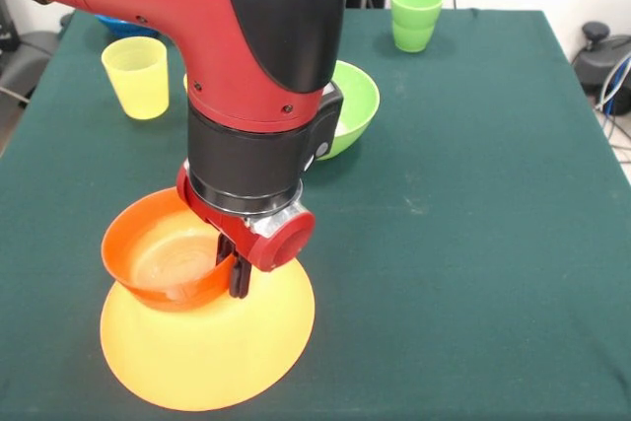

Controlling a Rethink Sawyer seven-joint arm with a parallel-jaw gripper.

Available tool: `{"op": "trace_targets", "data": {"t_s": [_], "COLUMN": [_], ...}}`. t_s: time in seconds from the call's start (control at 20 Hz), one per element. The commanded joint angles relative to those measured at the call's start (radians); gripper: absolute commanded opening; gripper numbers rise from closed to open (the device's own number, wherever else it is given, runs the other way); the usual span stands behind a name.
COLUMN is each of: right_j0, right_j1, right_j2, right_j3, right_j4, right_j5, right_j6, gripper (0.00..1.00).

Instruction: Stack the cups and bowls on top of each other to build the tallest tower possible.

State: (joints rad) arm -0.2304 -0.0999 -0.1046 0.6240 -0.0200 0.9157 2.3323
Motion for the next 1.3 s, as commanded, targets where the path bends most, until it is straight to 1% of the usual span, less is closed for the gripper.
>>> {"op": "trace_targets", "data": {"t_s": [0.05,0.5,1.3], "right_j0": [0.026,0.027,0.028], "right_j1": [0.038,0.040,0.024], "right_j2": [0.075,0.073,0.081], "right_j3": [0.152,0.162,0.233], "right_j4": [-0.012,-0.015,0.003], "right_j5": [-0.030,-0.039,-0.044], "right_j6": [-0.001,-0.004,0.020], "gripper": [0.00,0.00,0.00]}}
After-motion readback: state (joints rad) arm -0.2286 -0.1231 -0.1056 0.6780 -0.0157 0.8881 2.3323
